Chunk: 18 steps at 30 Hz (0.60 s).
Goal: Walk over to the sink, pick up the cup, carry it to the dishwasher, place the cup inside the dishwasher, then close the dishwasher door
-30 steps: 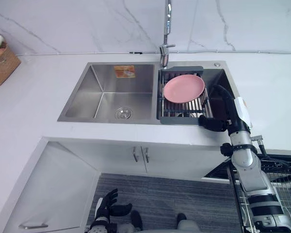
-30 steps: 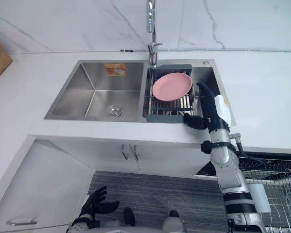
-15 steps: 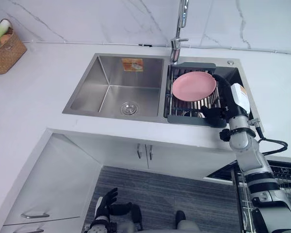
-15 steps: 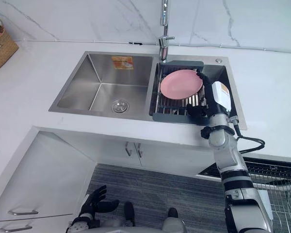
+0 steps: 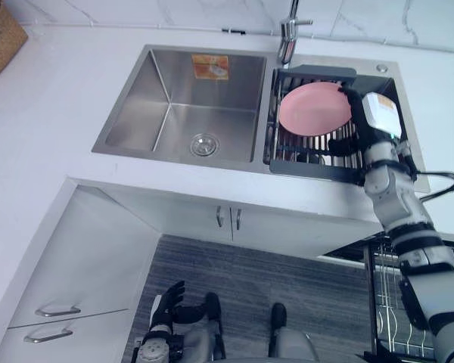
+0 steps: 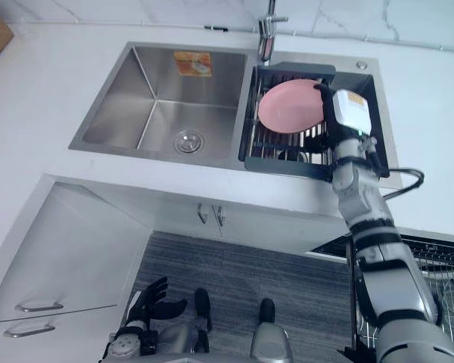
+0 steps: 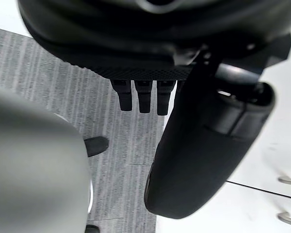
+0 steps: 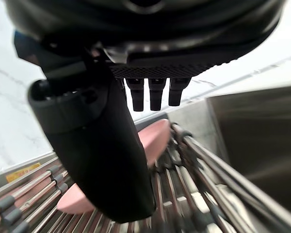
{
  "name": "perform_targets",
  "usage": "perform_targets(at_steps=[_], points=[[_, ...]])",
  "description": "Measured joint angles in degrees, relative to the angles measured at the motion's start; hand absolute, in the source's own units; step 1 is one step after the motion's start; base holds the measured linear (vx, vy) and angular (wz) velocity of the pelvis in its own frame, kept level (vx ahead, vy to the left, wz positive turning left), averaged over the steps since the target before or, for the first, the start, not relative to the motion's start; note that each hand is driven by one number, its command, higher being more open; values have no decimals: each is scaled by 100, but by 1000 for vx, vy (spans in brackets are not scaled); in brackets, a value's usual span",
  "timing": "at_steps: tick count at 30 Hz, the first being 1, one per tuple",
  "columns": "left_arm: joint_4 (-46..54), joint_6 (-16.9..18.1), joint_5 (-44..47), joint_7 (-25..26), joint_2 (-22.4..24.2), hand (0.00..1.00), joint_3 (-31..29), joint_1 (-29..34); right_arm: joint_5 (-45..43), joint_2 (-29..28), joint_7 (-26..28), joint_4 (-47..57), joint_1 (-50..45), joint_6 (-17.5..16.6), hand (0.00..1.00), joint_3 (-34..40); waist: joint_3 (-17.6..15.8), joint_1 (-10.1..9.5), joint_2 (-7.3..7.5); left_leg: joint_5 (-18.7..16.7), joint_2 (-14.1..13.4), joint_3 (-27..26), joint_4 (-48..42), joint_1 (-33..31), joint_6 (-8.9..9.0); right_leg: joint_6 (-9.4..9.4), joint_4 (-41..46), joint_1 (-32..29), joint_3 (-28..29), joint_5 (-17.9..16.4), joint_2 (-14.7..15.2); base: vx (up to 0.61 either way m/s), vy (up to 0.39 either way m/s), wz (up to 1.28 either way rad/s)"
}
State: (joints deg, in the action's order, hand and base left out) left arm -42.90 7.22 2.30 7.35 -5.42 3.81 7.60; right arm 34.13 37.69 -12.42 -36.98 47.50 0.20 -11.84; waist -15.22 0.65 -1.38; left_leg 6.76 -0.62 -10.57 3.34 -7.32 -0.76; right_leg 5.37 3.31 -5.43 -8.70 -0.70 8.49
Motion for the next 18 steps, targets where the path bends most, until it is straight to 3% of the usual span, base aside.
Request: perform_targets(at_steps=[3, 4, 10, 18], points=[[32, 33, 9, 3, 5, 90, 2, -202, 106, 88, -4, -397, 376, 41, 90, -107, -174, -53, -22, -20, -39, 59, -158, -209, 16, -37, 4, -102, -59, 29, -28, -26, -6, 9], [44, 84, 17, 5, 10, 90, 4, -279, 108, 90, -4, -573, 612, 63, 30, -112, -251, -94, -51, -26, -63, 74, -211, -289, 20, -50, 4, -156, -69, 45, -48, -29, -12, 7], [160, 155, 122, 113, 40, 90, 5, -455, 105, 288, -127, -858, 1372, 81, 30, -272, -478, -136, -192, -45, -120, 256, -440, -621, 47, -76, 4, -286, -238, 68, -118, -20, -15, 14], [160, 190, 227, 154, 83, 90, 6, -657, -124, 401, -312, -470, 1442, 48, 30, -388, -656, -157, -289, -77, -227, 290, -613, -800, 76, -147, 4, -379, -253, 101, -202, -23, -10, 1]])
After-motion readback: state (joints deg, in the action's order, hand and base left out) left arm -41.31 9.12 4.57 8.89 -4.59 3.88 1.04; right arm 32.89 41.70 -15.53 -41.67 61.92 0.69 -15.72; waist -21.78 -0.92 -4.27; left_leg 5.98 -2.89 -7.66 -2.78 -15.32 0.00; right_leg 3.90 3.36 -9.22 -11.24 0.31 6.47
